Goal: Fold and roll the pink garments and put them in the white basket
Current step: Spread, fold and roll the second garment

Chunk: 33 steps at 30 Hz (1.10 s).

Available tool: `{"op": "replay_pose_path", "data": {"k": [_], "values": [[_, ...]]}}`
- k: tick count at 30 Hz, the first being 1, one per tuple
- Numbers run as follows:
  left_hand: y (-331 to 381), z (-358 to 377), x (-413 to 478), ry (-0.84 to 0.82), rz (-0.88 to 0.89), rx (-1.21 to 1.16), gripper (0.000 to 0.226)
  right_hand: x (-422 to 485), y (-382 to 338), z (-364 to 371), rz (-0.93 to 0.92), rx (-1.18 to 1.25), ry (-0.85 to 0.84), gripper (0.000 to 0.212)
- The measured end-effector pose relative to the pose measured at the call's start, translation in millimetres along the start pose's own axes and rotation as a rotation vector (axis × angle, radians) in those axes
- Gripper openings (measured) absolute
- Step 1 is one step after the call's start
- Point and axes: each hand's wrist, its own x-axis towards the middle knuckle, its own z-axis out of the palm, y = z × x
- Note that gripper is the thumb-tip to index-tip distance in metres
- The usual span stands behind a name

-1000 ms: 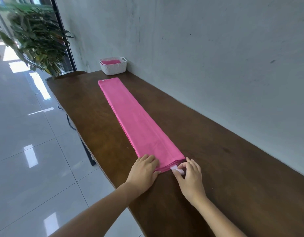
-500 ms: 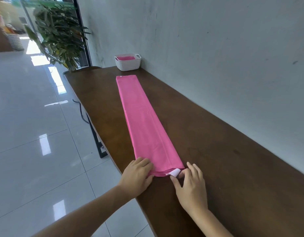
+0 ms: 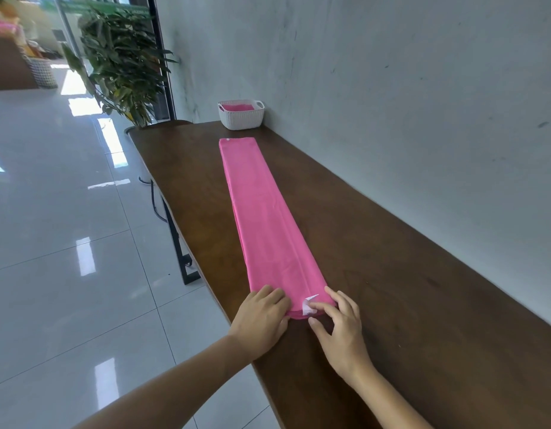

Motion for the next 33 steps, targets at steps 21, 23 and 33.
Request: {"op": "replay_pose_path", "data": {"k": [21, 23, 33], "values": [[-11, -15, -18, -0.046, -0.225, -0.101, 0.028, 23, -10, 5, -0.281, -0.225, -0.03, 0.027], [-9, -13, -20, -0.006, -0.209, -0.07, 0.028, 27, -10, 4, -0.221, -0.18, -0.085, 0.034], [-7, -20, -5, 0.098, -0.319, -0.03, 0.024, 55, -22, -16, 0.006, -0.038, -0.329, 0.006]]}}
